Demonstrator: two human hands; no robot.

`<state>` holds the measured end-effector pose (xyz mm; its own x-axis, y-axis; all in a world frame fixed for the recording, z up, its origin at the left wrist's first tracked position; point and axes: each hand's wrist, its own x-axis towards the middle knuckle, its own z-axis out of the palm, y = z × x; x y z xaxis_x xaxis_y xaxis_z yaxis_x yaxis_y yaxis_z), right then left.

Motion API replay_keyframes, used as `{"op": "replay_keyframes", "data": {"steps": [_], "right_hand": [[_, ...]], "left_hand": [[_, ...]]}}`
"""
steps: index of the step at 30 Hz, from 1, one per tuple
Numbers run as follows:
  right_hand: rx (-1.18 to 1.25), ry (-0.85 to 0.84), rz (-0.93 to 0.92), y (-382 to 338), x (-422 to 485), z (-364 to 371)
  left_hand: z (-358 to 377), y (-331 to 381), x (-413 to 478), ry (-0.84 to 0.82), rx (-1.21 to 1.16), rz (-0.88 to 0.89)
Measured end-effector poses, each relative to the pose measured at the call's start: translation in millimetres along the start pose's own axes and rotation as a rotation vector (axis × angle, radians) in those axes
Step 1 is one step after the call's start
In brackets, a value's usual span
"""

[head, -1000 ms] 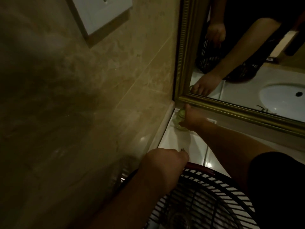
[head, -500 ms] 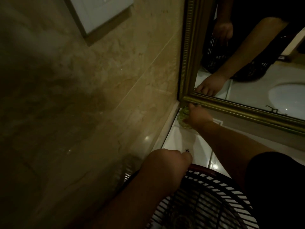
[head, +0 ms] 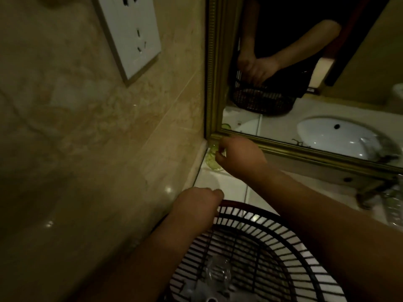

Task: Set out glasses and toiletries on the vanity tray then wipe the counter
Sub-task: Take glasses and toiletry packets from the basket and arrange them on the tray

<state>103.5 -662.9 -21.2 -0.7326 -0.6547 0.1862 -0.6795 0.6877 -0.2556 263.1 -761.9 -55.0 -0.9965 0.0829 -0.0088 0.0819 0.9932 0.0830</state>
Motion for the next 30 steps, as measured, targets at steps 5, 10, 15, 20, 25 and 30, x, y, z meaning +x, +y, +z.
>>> {"op": "replay_keyframes", "data": {"steps": [5, 10, 15, 20, 25, 30], "right_hand": [[-0.019, 0.098, -0.034, -24.0, -103.1, -45.2], [0.052, -0.306, -0.082, -38.3, -199.4, -7.6], [-0.065, -0.771, -0.064, -40.4, -228.0, 62.0], [-0.071, -0.742, -0.053, -43.3, -227.9, 88.3], [-0.087, -0.703, -0.064, -44.9, -218.4, 66.1], [-0.021, -0.558, -0.039, -47.7, -212.7, 5.6]], "left_hand": [[3.2, -1.6, 4.6, -0.019, -0.017, -0.022], [8.7, -1.8, 3.3, 0.052, 0.033, 0.002], [9.5, -3.0, 2.3, 0.104, 0.084, 0.022], [10.8, -4.9, 3.2, 0.093, 0.065, 0.024], [11.3, -5.0, 3.2, 0.085, 0.062, 0.010], [10.4, -4.5, 4.0, 0.056, 0.057, -0.014]]}}
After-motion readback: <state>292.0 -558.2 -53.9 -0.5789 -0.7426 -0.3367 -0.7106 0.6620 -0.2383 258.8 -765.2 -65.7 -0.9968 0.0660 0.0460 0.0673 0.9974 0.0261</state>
